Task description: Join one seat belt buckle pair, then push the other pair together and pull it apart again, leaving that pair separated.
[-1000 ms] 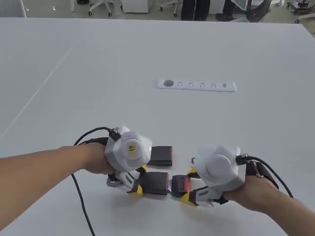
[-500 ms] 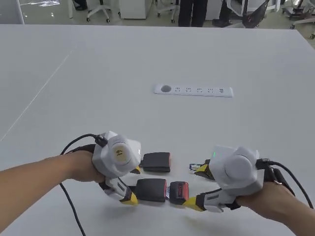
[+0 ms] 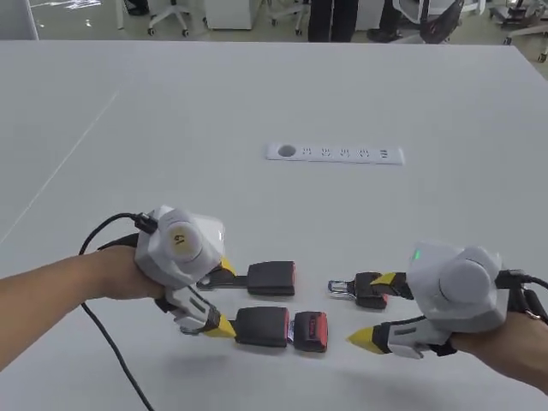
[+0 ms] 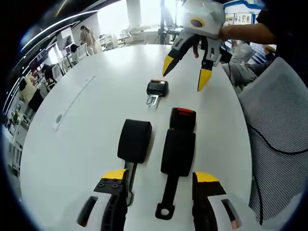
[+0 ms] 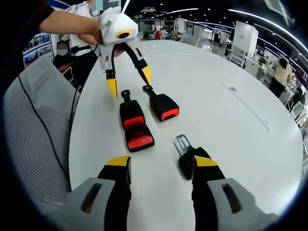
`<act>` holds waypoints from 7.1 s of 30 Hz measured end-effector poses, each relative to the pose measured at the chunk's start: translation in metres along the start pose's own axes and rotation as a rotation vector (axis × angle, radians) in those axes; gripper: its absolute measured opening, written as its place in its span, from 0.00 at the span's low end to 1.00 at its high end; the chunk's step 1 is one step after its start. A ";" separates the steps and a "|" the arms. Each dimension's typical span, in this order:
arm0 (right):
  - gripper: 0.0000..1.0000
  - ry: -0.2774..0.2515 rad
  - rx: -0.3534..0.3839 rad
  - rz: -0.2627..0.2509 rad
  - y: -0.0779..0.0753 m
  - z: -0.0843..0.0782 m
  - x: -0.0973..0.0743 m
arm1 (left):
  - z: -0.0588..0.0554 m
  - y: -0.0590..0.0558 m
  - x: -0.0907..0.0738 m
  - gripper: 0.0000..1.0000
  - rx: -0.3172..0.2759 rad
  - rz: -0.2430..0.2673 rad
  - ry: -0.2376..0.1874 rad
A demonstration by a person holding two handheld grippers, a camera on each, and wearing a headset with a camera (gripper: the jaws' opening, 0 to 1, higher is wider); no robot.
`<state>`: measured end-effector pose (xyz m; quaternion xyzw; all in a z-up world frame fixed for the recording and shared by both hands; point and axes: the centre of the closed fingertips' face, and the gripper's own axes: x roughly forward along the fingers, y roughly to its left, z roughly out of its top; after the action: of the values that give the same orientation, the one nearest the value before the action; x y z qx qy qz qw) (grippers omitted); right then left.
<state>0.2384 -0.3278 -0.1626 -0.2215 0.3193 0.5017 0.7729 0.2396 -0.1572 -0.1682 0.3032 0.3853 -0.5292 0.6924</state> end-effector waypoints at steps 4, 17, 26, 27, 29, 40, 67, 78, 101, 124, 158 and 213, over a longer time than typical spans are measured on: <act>0.49 0.002 -0.006 -0.015 -0.007 -0.004 -0.004 | 0.004 0.010 -0.002 0.54 -0.007 0.017 -0.008; 0.45 0.015 -0.067 -0.024 -0.029 -0.015 -0.007 | 0.018 0.037 0.008 0.52 0.007 0.026 0.002; 0.41 0.036 -0.096 -0.015 -0.040 -0.022 -0.002 | 0.017 0.044 0.023 0.49 0.032 -0.011 0.037; 0.41 0.039 -0.098 -0.013 -0.040 -0.023 -0.001 | 0.017 0.045 0.025 0.48 0.035 -0.014 0.041; 0.40 0.046 -0.103 -0.009 -0.042 -0.025 0.001 | 0.017 0.046 0.027 0.47 0.040 -0.018 0.048; 0.37 0.069 -0.141 0.005 -0.055 -0.033 0.017 | 0.014 0.048 0.046 0.38 0.084 -0.060 0.093; 0.31 0.056 -0.227 0.039 -0.061 -0.032 0.028 | 0.009 0.049 0.056 0.31 0.146 -0.111 0.137; 0.31 0.059 -0.227 0.042 -0.059 -0.028 0.029 | 0.006 0.053 0.057 0.30 0.128 -0.114 0.139; 0.31 0.054 -0.233 0.045 -0.054 -0.014 0.043 | 0.007 0.049 0.057 0.30 0.123 -0.116 0.156; 0.31 0.051 -0.256 0.059 -0.044 0.004 0.061 | 0.008 0.048 0.056 0.30 0.119 -0.116 0.160; 0.30 0.047 -0.228 0.056 -0.036 0.014 0.074 | 0.009 0.047 0.056 0.30 0.123 -0.116 0.163; 0.29 0.079 -0.152 0.031 -0.029 0.029 0.090 | 0.008 0.048 0.056 0.29 0.127 -0.109 0.124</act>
<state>0.2988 -0.2634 -0.2061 -0.2941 0.3142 0.5271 0.7328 0.2952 -0.1794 -0.2119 0.3572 0.4089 -0.5699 0.6167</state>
